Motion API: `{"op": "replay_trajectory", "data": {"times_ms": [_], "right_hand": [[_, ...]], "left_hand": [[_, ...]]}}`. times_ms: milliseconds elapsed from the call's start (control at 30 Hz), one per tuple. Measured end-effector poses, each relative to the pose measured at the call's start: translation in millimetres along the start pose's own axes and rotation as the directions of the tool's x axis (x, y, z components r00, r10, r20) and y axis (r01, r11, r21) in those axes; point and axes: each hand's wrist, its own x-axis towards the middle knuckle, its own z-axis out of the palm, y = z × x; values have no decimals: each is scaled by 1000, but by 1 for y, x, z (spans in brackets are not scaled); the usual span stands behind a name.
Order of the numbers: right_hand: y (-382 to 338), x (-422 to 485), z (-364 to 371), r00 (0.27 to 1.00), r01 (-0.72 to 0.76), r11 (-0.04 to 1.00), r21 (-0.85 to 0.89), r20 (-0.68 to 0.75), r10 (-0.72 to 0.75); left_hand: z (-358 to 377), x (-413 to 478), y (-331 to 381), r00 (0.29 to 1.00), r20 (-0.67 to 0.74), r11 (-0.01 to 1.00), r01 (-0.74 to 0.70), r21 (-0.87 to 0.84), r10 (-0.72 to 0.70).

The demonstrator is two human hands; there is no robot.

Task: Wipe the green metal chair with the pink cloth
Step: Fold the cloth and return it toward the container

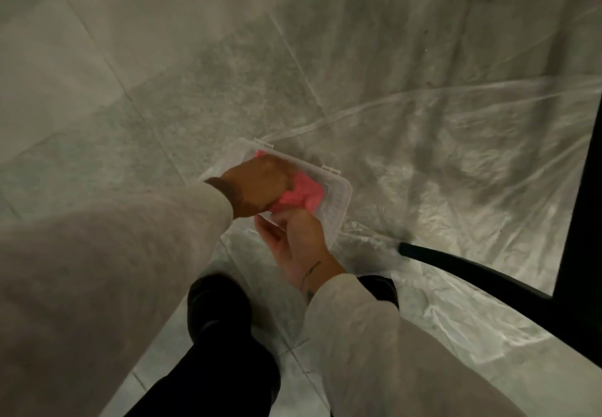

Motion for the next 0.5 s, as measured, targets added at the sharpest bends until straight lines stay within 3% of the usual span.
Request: {"op": "replay_trajectory", "data": {"times_ms": [67, 133, 167, 200, 233, 300, 367, 433, 500], "right_hand": [[0, -1, -2, 1000, -14, 999, -48, 3, 14], [-2, -7, -3, 1000, 10, 989, -145, -21, -13], [-4, -10, -6, 994, 84, 960, -267, -42, -98], [-6, -15, -10, 968, 197, 869, -454, -53, -247], [-10, -19, -16, 901, 312, 687, -656, -24, -432], [-19, -28, -29, 705, 406, 318, -857, 72, -705], [-30, -36, -40, 605, 369, 260, -892, 19, -796], [-40, -33, -52, 644, 285, 325, -902, -72, -762], [-44, -28, -59, 753, 172, 317, -933, -82, -652]], "left_hand": [[-1, -11, 3, 999, -48, 999, 17, -32, -18], [-3, -25, 7, 975, -221, 998, -22, -52, 10], [-5, -33, 11, 949, -317, 996, -29, -79, 2], [-5, -41, 13, 918, -393, 991, 8, -131, -59], [-3, -49, 14, 877, -452, 977, 79, -196, -161], [3, -65, 15, 738, -529, 895, 239, -376, -419], [11, -81, 14, 577, -494, 744, 356, -565, -651], [19, -89, 9, 497, -380, 599, 420, -682, -780], [27, -93, 3, 503, -253, 493, 429, -757, -826]]}}
